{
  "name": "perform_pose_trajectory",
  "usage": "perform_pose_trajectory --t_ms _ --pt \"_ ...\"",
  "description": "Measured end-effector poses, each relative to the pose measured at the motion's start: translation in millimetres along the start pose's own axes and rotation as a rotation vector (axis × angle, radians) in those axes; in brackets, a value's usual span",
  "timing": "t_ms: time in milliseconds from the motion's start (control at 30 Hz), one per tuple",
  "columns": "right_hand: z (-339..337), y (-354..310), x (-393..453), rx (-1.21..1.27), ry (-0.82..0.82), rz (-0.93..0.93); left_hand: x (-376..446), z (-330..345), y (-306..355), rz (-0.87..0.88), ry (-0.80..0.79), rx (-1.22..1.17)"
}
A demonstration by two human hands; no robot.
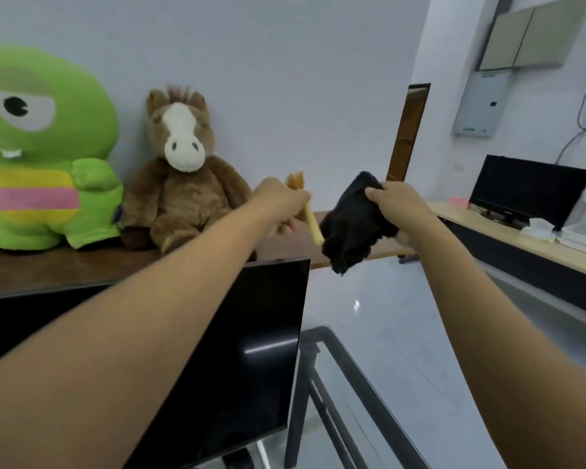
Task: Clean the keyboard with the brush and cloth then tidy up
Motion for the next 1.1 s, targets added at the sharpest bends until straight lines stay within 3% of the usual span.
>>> perform_pose_trajectory --t_ms 100,233,300,433,567,667,733,833,967,1100 --pt "13 -6 28 0.25 -0.106 0.026 35 -10 -10 -0.136 0.009 0.008" --pt "42 29 71 0.29 -0.234 0.127 70 4 -37 -0.238 -0.028 0.168" --pt "53 55 90 0.149 -0.25 0.136 81 17 -50 -0.29 -0.074 0.271" --pt "56 92 118 -0.341 -0.271 -0.052 99 32 -59 -0.399 -0.215 0.359" --pt "64 102 126 -0.62 -0.172 -0.157 109 37 -56 -0.297 -0.173 0.521" --pt "70 105 122 -0.763 -0.069 -0.35 113 42 -57 -0.462 -0.267 0.521" --pt "75 109 124 -0.777 -0.11 -0.34 116 46 -59 -0.554 -0.308 0.509" --pt "83 119 123 -0.838 -0.176 -0.233 118 50 -61 -0.529 -0.269 0.554" --pt "83 123 118 -0.844 -0.141 -0.224 115 51 -62 -0.488 -0.246 0.51" --pt "79 121 122 -0.768 -0.136 -0.222 101 43 -50 -0.23 -0.076 0.524"
Point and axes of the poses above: each hand's wrist, its own x-axis towards the middle knuckle, its own z-axis out of the palm, y = z × x, the point moved 1 cm from there along x, towards the middle knuckle, and after that the axes turned 1 degree about y, right-handed, at the moved point
